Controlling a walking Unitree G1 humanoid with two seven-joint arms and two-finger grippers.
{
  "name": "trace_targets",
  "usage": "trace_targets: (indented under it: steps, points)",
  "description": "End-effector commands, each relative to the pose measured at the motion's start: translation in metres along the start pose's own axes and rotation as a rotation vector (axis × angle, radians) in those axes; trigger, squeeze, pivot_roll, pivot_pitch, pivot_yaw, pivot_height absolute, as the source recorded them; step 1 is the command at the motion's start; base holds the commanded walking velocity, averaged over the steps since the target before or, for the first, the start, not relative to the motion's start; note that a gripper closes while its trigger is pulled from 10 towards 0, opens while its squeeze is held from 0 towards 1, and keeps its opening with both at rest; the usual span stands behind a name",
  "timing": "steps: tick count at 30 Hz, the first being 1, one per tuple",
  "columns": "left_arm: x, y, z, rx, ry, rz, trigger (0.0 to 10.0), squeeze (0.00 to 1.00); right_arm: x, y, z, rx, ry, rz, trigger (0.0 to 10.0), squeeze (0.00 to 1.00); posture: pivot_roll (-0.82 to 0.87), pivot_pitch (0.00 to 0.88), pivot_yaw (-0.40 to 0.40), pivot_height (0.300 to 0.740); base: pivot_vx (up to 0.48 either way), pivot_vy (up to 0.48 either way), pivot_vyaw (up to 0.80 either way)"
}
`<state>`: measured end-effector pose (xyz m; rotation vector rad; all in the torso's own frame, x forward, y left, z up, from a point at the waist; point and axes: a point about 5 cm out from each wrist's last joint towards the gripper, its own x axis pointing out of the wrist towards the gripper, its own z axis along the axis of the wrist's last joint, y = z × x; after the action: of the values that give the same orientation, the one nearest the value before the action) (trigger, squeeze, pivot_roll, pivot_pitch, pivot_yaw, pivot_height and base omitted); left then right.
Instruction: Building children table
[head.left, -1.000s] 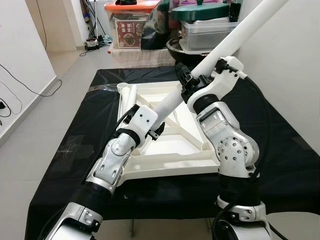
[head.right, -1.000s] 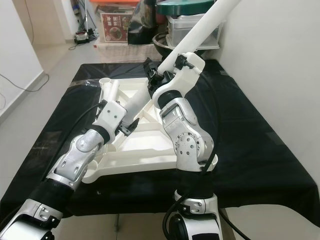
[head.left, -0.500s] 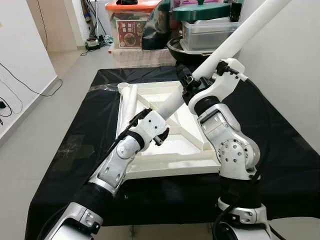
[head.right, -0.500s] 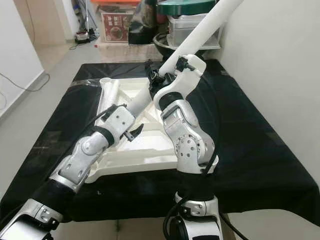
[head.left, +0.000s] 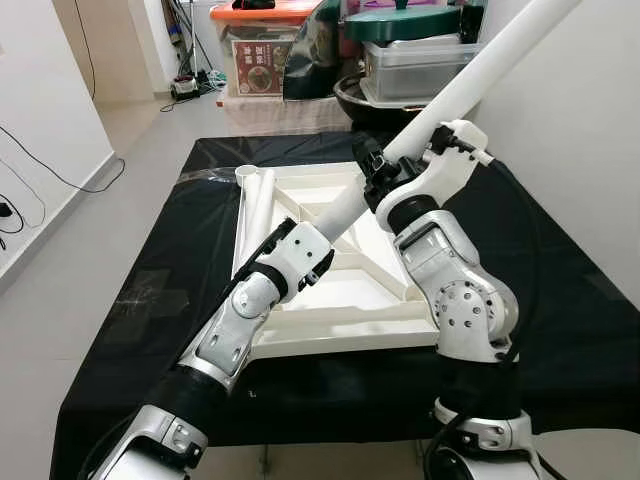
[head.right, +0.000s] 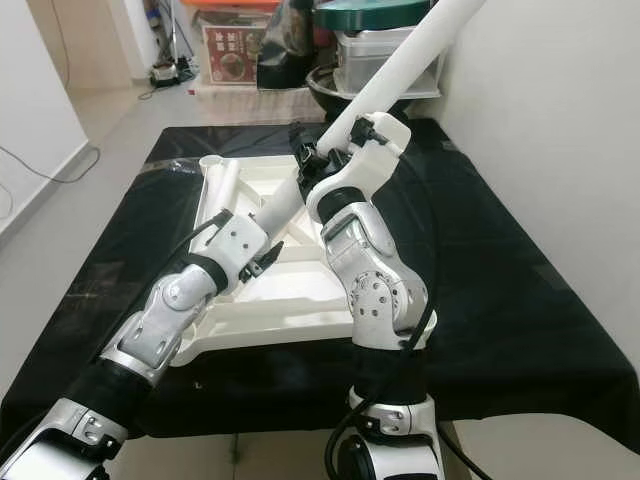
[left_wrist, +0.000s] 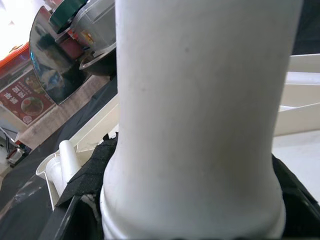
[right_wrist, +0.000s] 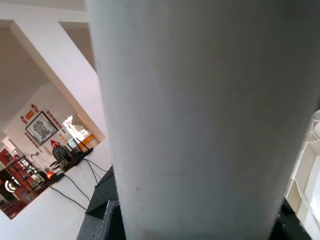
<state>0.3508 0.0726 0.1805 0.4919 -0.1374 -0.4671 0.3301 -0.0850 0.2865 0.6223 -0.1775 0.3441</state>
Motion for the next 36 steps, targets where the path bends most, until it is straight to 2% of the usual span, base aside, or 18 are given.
trace_targets:
  steps: [1, 9, 10, 11, 12, 14, 19, 21, 22, 23, 25, 26, 29, 31, 32, 34, 35, 36]
  points:
    - [0.002, 0.002, 0.007, -0.041, -0.035, 0.009, 0.0, 0.0, -0.001, 0.025, -0.018, 0.038, 0.078, 0.129, 0.0, 0.0, -0.02, 0.0, 0.024, 0.74, 0.0, 0.0, 0.0]
    - [-0.008, 0.006, 0.001, -0.034, -0.042, 0.011, 0.0, 0.0, -0.002, 0.025, -0.018, 0.017, 0.087, 0.155, 0.0, 0.0, -0.01, 0.0, 0.018, 0.74, 0.0, 0.0, 0.0]
    - [-0.01, 0.008, 0.0, -0.028, -0.041, 0.011, 0.0, 0.0, -0.002, 0.025, -0.018, 0.015, 0.089, 0.159, 10.0, 0.0, -0.01, 0.0, 0.014, 0.74, 0.0, 0.0, 0.0]
    - [-0.01, 0.008, 0.0, -0.028, -0.041, 0.011, 0.0, 0.0, -0.002, 0.025, -0.018, 0.015, 0.089, 0.159, 10.0, 0.0, -0.01, 0.0, 0.014, 0.74, 0.0, 0.0, 0.0]
    - [-0.012, 0.01, -0.001, -0.023, -0.04, 0.009, 0.0, 0.0, -0.003, 0.026, -0.016, 0.015, 0.082, 0.172, 10.0, 1.0, -0.01, 0.0, 0.013, 0.74, 0.0, 0.0, 0.0]
    - [-0.013, 0.011, -0.001, -0.022, -0.04, 0.008, 0.0, 0.0, -0.003, 0.026, -0.015, 0.016, 0.077, 0.179, 10.0, 1.0, -0.01, 0.0, 0.013, 0.74, 0.0, 0.0, 0.0]
    - [-0.02, 0.013, 0.004, -0.073, -0.085, -0.072, 0.0, 0.0, -0.008, 0.033, -0.005, 0.056, 0.031, 0.317, 10.0, 1.0, -0.01, 0.0, 0.009, 0.74, 0.0, 0.0, 0.0]
    - [-0.031, 0.008, 0.01, -0.078, -0.146, -0.192, 0.0, 0.0, -0.014, 0.034, -0.003, 0.073, 0.045, 0.423, 10.0, 1.0, 0.0, 0.0, 0.006, 0.74, 0.0, 0.0, 0.0]
    - [-0.034, 0.007, 0.012, -0.076, -0.16, -0.223, 0.0, 0.0, -0.016, 0.033, -0.003, 0.077, 0.051, 0.448, 10.0, 0.91, 0.0, 0.0, 0.006, 0.74, 0.0, 0.0, 0.0]
    - [-0.042, 0.004, 0.013, -0.081, -0.179, -0.285, 0.0, 0.0, -0.018, 0.029, -0.002, 0.077, 0.054, 0.47, 10.0, 0.04, 0.0, 0.0, 0.006, 0.74, 0.0, 0.0, 0.0]
    - [-0.042, 0.004, 0.013, -0.081, -0.179, -0.285, 0.0, 0.0, -0.018, 0.029, -0.002, 0.077, 0.054, 0.47, 10.0, 0.04, 0.0, 0.0, 0.006, 0.74, 0.0, 0.0, 0.0]
    - [-0.048, 0.002, 0.014, -0.085, -0.187, -0.321, 0.0, 0.0, -0.02, 0.027, -0.002, 0.076, 0.054, 0.477, 10.0, 0.04, 0.0, 0.0, 0.006, 0.74, 0.0, 0.0, 0.0]
    - [-0.078, -0.001, 0.015, -0.173, -0.185, -0.49, 0.0, 0.0, -0.029, 0.016, 0.005, 0.043, 0.078, 0.585, 10.0, 0.0, 0.01, 0.0, -0.001, 0.74, 0.0, 0.0, 0.0]
    - [-0.078, -0.001, 0.015, -0.173, -0.185, -0.49, 0.0, 0.0, -0.029, 0.016, 0.005, 0.043, 0.078, 0.585, 10.0, 0.0, 0.01, 0.0, -0.001, 0.74, 0.0, 0.0, 0.0]
    - [-0.087, -0.001, 0.016, -0.2, -0.186, -0.546, 0.0, 0.0, -0.034, 0.012, 0.006, 0.011, 0.101, 0.631, 10.0, 0.0, 0.02, 0.0, -0.005, 0.74, 0.0, 0.0, 0.0]
    - [-0.093, 0.0, 0.017, -0.215, -0.188, -0.58, 0.0, 0.0, -0.036, 0.01, 0.007, -0.01, 0.118, 0.66, 10.0, 0.0, 0.02, 0.0, -0.005, 0.74, 0.0, 0.0, 0.0]
    - [-0.103, 0.001, 0.02, -0.237, -0.19, -0.64, 0.0, 0.0, -0.04, 0.006, 0.008, -0.036, 0.14, 0.699, 10.0, 0.0, 0.03, 0.0, -0.01, 0.74, 0.0, 0.0, 0.0]
    - [-0.103, 0.001, 0.02, -0.237, -0.19, -0.64, 0.0, 0.0, -0.04, 0.006, 0.008, -0.036, 0.14, 0.699, 10.0, 0.0, 0.03, 0.0, -0.01, 0.74, 0.0, 0.0, 0.0]
